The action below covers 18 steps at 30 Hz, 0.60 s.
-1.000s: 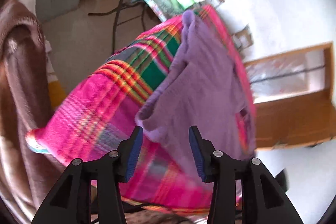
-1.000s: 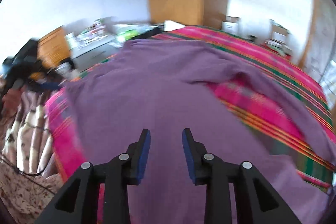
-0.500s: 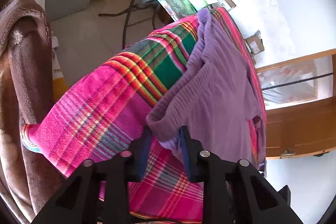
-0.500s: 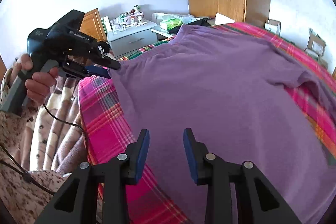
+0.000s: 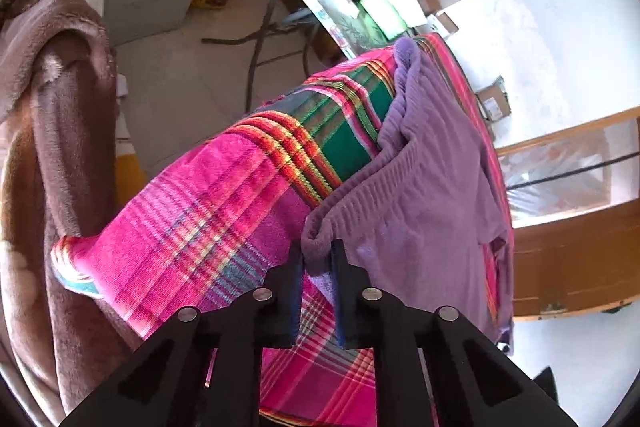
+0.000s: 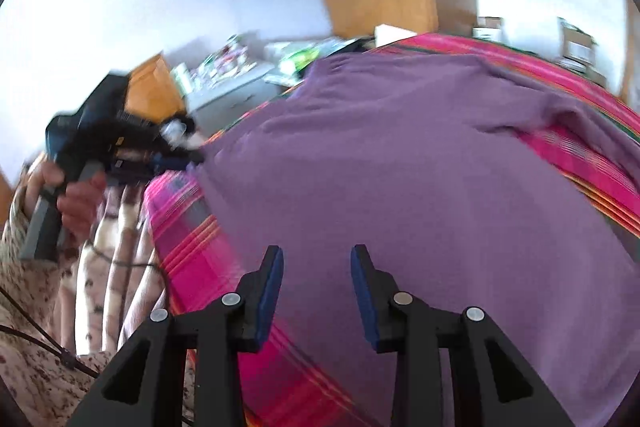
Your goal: Fold clothes
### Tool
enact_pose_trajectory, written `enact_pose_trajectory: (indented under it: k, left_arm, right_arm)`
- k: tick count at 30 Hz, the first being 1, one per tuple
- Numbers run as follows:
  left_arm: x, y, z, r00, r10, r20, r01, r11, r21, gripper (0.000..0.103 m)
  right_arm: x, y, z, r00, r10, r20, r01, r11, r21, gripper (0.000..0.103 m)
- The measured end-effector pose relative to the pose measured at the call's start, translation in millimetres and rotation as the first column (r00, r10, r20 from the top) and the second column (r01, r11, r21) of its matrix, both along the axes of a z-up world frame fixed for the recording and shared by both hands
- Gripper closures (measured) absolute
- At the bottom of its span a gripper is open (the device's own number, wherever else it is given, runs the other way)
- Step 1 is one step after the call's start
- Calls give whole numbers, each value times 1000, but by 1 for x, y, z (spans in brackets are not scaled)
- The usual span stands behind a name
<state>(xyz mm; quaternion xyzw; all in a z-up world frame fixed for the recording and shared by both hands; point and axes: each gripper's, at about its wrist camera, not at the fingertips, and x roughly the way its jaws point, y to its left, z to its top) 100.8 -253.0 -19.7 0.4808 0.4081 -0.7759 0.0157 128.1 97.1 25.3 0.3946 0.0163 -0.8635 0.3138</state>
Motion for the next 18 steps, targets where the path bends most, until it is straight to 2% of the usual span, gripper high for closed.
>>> enact_pose_trajectory:
  k: [3,6,9,12,18]
  left_arm:
    - [4,0,5,1000,0,-14,-1,1000,-24,88]
    - [8,-2,6,1000,21,-17,-21,1000,-23,88]
    - [10,-4,2,999,49,-1,-49,999,-18,88]
    - [15,-5,2,997,73,3,-73,997,-25,88]
    - [27,-1,16,995,96,-34,-98,991,-87,91]
  right_arm:
    - [4,39,9,993,-117,-20,117,993,-33,67]
    - [7,80,12,967,-255,-26,253,966,-52,67]
    - [13,120,12,925,-380,-18,378,923,-67,67]
    - [22,157,9,870,-494,-11,492,868,-64,66]
    - [40,209,4,765,-644,-21,643,765,-35,66]
